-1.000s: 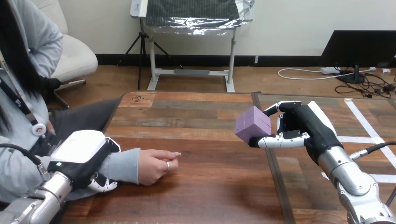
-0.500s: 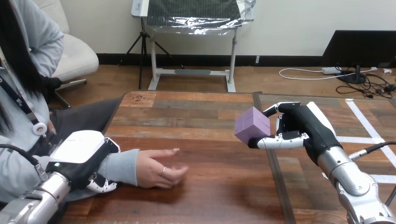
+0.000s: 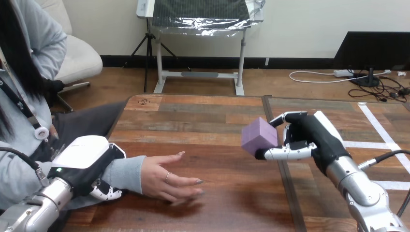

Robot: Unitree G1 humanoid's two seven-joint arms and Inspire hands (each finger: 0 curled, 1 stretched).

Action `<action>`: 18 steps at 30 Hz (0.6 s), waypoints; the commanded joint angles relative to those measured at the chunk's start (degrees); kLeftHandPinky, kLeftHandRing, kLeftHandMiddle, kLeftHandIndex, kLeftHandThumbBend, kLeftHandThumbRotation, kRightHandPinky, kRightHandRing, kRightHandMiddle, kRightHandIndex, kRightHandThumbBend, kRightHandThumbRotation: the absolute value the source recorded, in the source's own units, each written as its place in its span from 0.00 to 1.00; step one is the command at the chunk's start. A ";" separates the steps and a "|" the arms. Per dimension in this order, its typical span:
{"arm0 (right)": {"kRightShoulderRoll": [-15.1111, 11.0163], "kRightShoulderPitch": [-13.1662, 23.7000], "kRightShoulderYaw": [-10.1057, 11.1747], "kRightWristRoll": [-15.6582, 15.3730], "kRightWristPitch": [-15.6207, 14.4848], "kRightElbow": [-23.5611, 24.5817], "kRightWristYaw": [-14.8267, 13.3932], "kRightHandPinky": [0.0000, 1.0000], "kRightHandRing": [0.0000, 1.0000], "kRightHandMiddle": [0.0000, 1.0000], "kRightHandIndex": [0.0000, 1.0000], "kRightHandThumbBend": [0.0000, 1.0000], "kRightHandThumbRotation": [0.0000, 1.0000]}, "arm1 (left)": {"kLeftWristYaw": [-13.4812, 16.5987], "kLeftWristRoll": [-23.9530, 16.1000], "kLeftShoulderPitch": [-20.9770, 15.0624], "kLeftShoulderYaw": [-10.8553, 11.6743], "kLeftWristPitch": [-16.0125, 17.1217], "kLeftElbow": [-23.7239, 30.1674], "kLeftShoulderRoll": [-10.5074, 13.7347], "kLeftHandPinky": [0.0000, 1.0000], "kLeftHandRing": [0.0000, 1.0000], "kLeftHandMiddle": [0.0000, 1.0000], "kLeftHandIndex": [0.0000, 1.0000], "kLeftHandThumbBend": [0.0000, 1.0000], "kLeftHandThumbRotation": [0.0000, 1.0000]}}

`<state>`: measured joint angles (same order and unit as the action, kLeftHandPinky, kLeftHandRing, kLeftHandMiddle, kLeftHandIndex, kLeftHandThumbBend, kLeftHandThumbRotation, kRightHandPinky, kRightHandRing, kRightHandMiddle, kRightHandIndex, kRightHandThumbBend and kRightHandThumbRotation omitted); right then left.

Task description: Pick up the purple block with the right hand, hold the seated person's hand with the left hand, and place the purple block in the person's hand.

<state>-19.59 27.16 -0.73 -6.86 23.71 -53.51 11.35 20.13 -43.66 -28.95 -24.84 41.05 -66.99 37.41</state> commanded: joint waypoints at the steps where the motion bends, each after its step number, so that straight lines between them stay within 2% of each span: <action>1: 1.11 4.72 0.03 0.35 1.39 -1.11 0.10 0.02 0.07 0.10 0.07 0.50 0.00 | 0.33 2.20 -2.34 1.28 2.51 4.98 -0.16 0.20 0.25 0.32 0.32 0.85 0.00; 5: 1.42 5.09 -0.01 0.36 1.43 -2.14 0.34 0.02 0.07 0.10 0.07 0.50 0.00 | -0.10 2.49 -2.36 1.35 2.60 6.18 0.08 0.20 0.25 0.31 0.32 0.85 0.00; 12: 2.09 5.60 -0.24 0.15 -0.41 -2.80 0.41 0.03 0.07 0.10 0.07 0.50 0.00 | -1.97 3.73 -2.37 2.13 3.01 8.08 0.34 0.20 0.25 0.31 0.32 0.84 0.00; 18: 2.30 5.82 -0.80 -0.40 -0.14 -3.37 0.49 0.02 0.06 0.09 0.06 0.49 0.00 | -3.27 4.64 -2.43 2.65 3.17 9.39 0.47 0.20 0.25 0.31 0.31 0.84 0.00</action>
<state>-17.76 27.18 -1.30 -6.95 23.00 -57.19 11.97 16.98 -41.95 -28.08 -24.53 42.02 -62.90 37.91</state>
